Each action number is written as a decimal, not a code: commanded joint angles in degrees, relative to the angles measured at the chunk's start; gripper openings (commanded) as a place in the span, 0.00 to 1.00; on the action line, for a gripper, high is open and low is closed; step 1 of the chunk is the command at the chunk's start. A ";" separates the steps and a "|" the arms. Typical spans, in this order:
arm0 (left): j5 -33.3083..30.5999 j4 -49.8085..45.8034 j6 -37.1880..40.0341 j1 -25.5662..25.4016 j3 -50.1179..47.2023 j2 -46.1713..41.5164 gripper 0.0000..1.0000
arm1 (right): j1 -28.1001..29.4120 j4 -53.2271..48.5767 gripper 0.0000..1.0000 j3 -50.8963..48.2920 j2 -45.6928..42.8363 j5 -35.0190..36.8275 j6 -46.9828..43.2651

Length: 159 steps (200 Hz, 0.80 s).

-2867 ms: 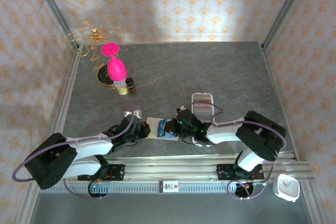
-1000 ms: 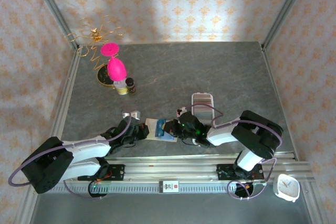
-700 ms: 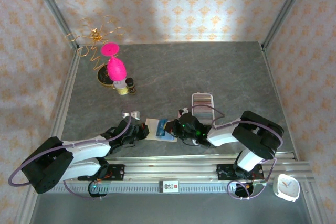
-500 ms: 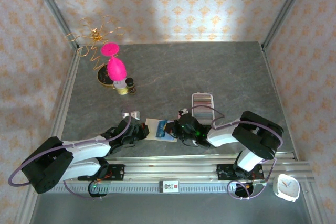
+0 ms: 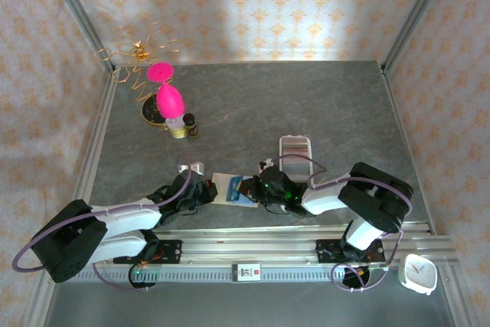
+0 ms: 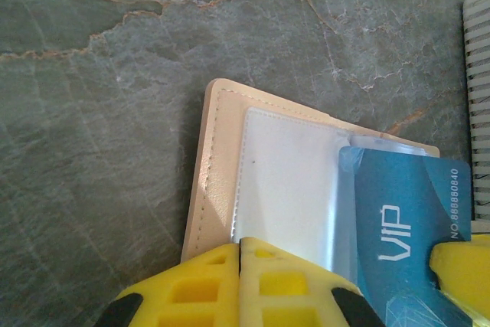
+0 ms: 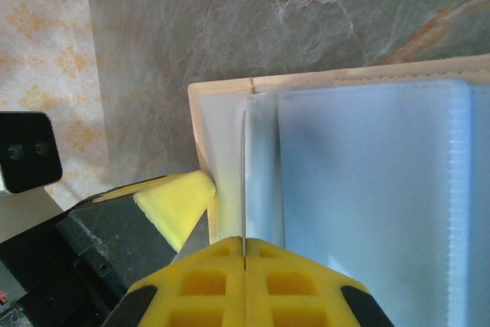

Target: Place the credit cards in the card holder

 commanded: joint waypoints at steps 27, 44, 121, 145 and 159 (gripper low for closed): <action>-1.45 -0.33 -0.12 -0.36 -0.62 -0.97 0.00 | 0.57 3.49 0.00 1.31 2.62 -1.23 0.31; -1.52 -0.36 -0.29 -0.33 -0.70 -1.33 0.00 | 0.57 2.60 0.00 2.03 3.43 -1.39 -0.04; -1.60 -0.08 -0.91 -0.33 -1.49 -2.38 0.00 | 0.53 2.50 0.00 3.91 5.70 -1.67 -1.00; -1.98 -0.93 -0.69 -0.33 -1.26 -2.74 0.00 | 0.57 -1.78 0.00 5.38 5.83 -1.14 -3.08; -2.62 -2.19 -0.32 -0.31 -0.84 -3.45 0.00 | 0.57 -4.46 0.01 5.65 5.19 0.09 -4.29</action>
